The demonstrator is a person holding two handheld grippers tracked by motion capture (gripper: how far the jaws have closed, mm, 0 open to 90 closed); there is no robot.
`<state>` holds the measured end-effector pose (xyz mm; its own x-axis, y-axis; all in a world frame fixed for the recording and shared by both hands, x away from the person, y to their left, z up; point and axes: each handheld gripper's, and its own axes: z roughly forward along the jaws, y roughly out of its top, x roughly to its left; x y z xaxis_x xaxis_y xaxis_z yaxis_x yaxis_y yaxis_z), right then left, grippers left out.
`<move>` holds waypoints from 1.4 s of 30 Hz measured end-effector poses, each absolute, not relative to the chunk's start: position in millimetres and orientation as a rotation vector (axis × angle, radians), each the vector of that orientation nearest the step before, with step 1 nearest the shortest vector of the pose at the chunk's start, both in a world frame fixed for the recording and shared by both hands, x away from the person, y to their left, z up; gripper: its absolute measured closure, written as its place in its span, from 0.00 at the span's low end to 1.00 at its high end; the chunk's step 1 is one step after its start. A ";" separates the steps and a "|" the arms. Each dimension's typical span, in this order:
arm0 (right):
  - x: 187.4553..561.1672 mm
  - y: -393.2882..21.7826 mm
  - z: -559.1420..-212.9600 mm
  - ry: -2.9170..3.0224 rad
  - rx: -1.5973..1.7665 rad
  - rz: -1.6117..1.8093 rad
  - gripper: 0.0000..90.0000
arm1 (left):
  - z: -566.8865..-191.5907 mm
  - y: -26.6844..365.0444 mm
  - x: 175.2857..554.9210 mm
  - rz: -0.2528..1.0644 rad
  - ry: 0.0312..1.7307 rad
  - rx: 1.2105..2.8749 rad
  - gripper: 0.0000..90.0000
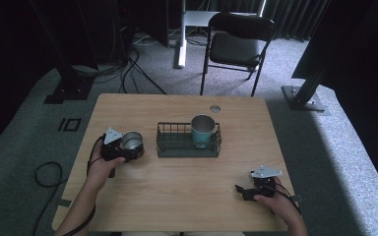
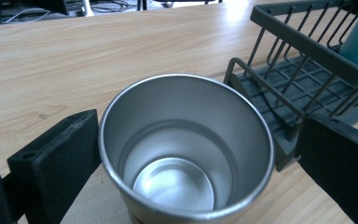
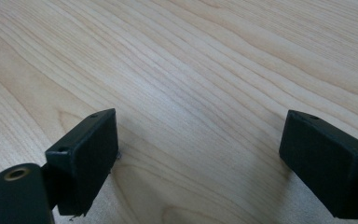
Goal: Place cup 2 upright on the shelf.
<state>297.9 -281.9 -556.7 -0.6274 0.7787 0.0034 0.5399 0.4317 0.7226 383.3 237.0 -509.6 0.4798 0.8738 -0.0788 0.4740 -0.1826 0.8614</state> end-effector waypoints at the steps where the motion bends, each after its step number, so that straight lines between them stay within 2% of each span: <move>1: 297.9 -281.9 -556.7 2.358 1.131 1.010 0.12 | -510.1 235.7 384.1 0.557 1.136 1.823 0.02; 20: 297.9 -281.9 -556.7 2.358 1.131 1.010 0.12 | -519.5 229.1 396.8 0.597 1.143 1.867 0.02; 22: 297.9 -281.9 -556.7 2.358 1.131 1.010 0.12 | -521.1 228.5 396.4 0.587 1.154 1.854 0.07; 25: 297.9 -281.9 -556.7 2.358 1.131 1.010 0.12 | -523.8 228.1 396.6 0.599 1.159 1.858 0.08; 27: 297.9 -281.9 -556.7 2.358 1.131 1.010 0.12 | -524.1 228.3 396.4 0.609 1.161 1.852 0.15; 42: 297.9 -281.9 -556.7 2.358 1.131 1.010 0.12 | -515.1 230.0 396.6 0.583 1.158 1.830 0.16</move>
<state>297.9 -281.9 -556.7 -0.6273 0.7788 0.0037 0.5400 0.4315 0.7227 396.6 230.0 -515.1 0.4576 0.8872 -0.0597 0.4799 -0.1899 0.8565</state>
